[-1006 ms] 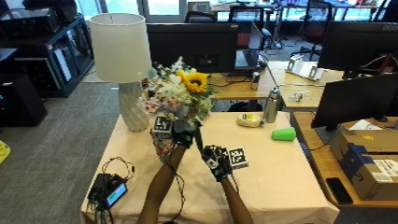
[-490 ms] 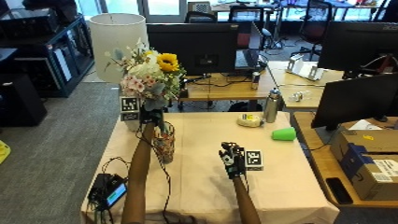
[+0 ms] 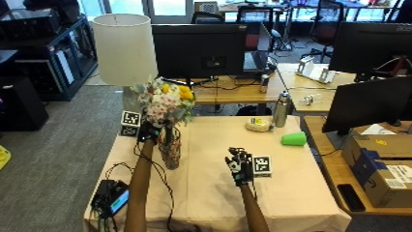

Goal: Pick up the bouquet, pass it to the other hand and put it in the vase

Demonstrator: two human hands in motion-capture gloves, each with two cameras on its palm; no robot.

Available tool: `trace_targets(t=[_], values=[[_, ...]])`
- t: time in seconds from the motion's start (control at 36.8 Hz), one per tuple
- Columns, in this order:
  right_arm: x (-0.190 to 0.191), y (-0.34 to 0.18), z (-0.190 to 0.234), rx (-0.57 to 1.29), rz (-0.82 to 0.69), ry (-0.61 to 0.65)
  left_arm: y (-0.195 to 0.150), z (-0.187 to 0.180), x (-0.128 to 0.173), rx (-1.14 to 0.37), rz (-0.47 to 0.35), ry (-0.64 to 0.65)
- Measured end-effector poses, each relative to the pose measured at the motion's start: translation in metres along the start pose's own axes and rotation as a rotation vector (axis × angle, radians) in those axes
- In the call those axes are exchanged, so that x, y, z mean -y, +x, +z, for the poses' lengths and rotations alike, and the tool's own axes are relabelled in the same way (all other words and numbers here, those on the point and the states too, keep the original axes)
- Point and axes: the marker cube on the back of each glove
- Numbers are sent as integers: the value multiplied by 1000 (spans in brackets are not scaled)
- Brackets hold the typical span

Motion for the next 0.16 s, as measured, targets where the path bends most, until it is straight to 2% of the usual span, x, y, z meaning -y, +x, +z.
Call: trace_targets(t=[0.05, 0.16], values=[[-4, -11, 4, 40, 37, -5, -15, -3, -17, 52, -91, -26], [-7, -25, 10, 92, 62, -15, -33, -9, -44, 120, -103, -36]])
